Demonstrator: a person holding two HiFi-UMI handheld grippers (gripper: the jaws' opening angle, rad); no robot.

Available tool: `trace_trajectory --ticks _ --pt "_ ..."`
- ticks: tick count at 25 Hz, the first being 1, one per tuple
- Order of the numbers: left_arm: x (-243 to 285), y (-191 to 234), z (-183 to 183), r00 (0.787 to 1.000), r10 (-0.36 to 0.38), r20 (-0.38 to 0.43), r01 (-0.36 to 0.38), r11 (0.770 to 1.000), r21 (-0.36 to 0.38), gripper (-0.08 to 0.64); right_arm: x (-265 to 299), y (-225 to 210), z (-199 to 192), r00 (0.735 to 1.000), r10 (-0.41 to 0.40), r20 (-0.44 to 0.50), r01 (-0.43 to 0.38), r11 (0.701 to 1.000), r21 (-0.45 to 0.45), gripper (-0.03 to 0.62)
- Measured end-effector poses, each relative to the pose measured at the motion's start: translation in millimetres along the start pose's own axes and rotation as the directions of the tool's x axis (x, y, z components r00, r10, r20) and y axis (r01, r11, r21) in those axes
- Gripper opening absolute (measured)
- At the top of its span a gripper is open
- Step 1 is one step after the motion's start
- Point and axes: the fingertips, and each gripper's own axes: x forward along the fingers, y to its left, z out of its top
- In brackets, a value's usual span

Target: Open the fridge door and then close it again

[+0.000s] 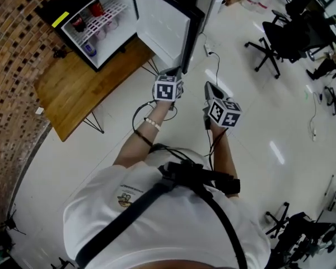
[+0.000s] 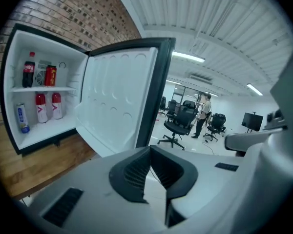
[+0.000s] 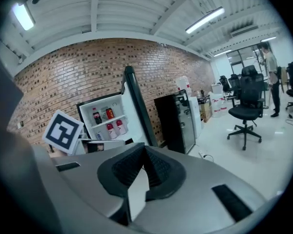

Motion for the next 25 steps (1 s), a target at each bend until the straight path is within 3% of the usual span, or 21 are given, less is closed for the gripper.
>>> trace_trajectory --ticks 3,7,15,20,25 --pt "-52.3 26.8 -1.3 0.998 0.015 0.056 -0.015 1.000 0.002 0.002 28.0 41.4 -7.1 0.997 0.069 -0.016 -0.069 0.998 -0.001 0.009" --pt "-116.3 77.7 2.3 0.985 0.114 0.132 -0.108 0.993 -0.045 0.002 61.1 102.2 -17.2 0.979 0.197 -0.044 -0.198 0.980 -0.022 0.009" --pt "-213.3 130.1 -21.3 0.952 0.251 0.177 -0.234 0.966 -0.110 0.002 86.0 198.3 -57.8 0.902 0.403 -0.154 -0.411 0.912 -0.022 0.011" --pt "-233.6 144.0 -30.2 0.942 0.288 0.170 -0.268 0.954 -0.132 0.002 83.7 226.9 -72.1 0.871 0.455 -0.184 -0.465 0.885 -0.017 0.011" --pt "-241.1 147.0 -33.6 0.938 0.308 0.162 -0.289 0.948 -0.130 0.002 81.0 232.5 -68.7 0.876 0.453 -0.168 -0.464 0.886 -0.030 0.011"
